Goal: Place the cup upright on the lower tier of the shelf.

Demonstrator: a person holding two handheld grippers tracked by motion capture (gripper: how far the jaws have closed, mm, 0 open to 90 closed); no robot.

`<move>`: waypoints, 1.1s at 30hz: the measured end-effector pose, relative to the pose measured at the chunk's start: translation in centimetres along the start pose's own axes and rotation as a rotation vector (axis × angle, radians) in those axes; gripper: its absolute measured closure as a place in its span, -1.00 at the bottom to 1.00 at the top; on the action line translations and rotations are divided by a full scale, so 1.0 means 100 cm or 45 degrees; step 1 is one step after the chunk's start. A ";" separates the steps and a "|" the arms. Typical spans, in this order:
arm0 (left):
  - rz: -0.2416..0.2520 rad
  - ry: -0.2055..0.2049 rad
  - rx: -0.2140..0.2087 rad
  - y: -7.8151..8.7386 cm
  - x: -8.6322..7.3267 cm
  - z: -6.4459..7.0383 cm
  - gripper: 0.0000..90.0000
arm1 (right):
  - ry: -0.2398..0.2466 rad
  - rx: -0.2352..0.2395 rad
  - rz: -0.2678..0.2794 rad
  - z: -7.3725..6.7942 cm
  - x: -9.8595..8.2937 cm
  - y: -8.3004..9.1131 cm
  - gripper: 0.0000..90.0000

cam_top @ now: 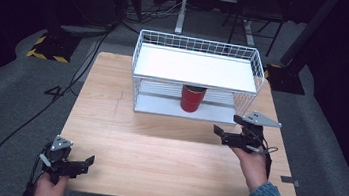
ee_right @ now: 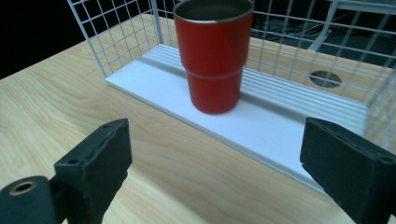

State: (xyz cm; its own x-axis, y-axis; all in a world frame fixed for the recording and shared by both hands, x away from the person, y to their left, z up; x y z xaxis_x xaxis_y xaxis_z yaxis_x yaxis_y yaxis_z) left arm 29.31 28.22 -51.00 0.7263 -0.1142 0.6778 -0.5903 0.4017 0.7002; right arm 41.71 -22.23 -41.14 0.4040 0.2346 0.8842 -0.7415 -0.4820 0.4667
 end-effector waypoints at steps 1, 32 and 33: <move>0.001 0.000 0.003 0.000 0.000 0.000 -0.95 | -0.012 0.001 0.007 0.003 -0.002 0.005 -0.76; -0.045 -0.129 -0.007 -0.038 0.028 0.028 -0.72 | -0.046 -0.117 -0.124 0.066 -0.100 0.074 -0.66; -0.050 -0.136 -0.011 -0.041 0.030 0.029 -0.71 | -0.052 -0.126 -0.142 0.068 -0.107 0.075 -0.66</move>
State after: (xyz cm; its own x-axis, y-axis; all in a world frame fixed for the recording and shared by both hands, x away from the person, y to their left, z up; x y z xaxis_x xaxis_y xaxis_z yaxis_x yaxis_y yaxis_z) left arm 32.88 23.63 -51.15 0.7066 -0.2263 0.6704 -0.5587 0.4031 0.7249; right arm 35.50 -34.05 -47.24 0.5072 0.2464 0.8259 -0.7391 -0.3685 0.5639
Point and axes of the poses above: each handheld gripper's, and its own axes: y roughly backward along the jaws, x roughly out of its top, z roughly to its right, the point moved 3 cm from there along -y, roughly forward along the jaws, and after that the axes turned 6 degrees about -x, right-handed, at the moved point
